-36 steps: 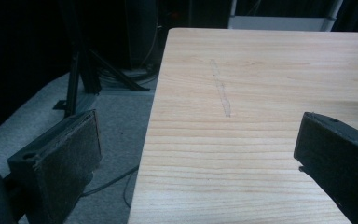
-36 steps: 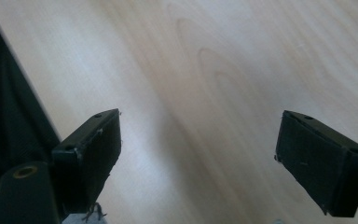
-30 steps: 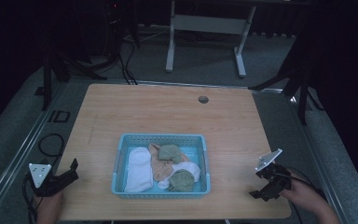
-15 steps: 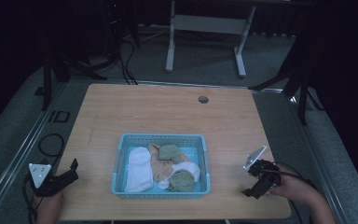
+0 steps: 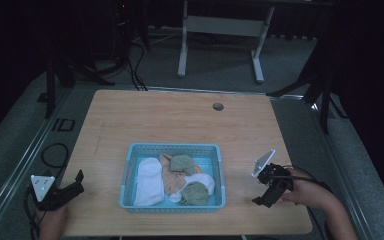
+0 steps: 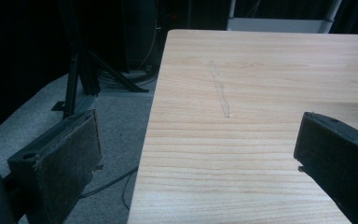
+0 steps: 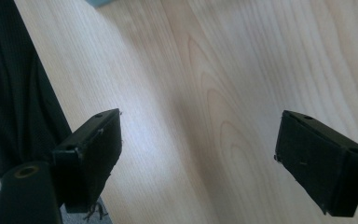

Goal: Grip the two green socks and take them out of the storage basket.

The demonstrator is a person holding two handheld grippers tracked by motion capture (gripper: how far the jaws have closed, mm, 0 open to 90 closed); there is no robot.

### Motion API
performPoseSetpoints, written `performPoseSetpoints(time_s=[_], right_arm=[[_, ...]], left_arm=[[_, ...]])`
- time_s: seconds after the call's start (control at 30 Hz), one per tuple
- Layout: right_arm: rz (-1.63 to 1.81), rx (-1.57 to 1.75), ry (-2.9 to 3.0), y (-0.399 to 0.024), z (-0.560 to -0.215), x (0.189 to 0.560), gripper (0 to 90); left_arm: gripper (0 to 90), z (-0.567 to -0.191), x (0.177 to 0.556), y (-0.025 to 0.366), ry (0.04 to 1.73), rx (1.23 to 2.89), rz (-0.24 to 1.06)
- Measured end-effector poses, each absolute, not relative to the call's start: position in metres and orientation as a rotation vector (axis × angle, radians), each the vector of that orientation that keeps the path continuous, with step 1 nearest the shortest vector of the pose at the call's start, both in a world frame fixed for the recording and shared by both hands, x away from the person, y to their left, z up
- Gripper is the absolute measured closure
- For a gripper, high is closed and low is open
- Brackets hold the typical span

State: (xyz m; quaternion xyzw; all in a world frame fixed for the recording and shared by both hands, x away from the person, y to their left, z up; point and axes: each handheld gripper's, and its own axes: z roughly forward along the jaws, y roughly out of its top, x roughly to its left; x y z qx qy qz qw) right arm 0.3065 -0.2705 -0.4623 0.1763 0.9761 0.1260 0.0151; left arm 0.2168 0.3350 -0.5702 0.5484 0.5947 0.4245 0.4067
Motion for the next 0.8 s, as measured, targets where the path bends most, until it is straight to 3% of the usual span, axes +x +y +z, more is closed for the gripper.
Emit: performPoseSetpoints(time_s=[0.37, 0.8], right_arm=[[0.457, 0.415, 3.021, -0.237, -0.429, 0.314, 14.9], [0.5, 0.274, 3.026, -0.201, -0.415, 0.318, 17.8]], left_arm=[[0.4, -0.57, 0.217, 0.335, 1.492, 1.391, 1.059], [0.4, -0.57, 0.217, 0.335, 1.487, 1.395, 1.06]])
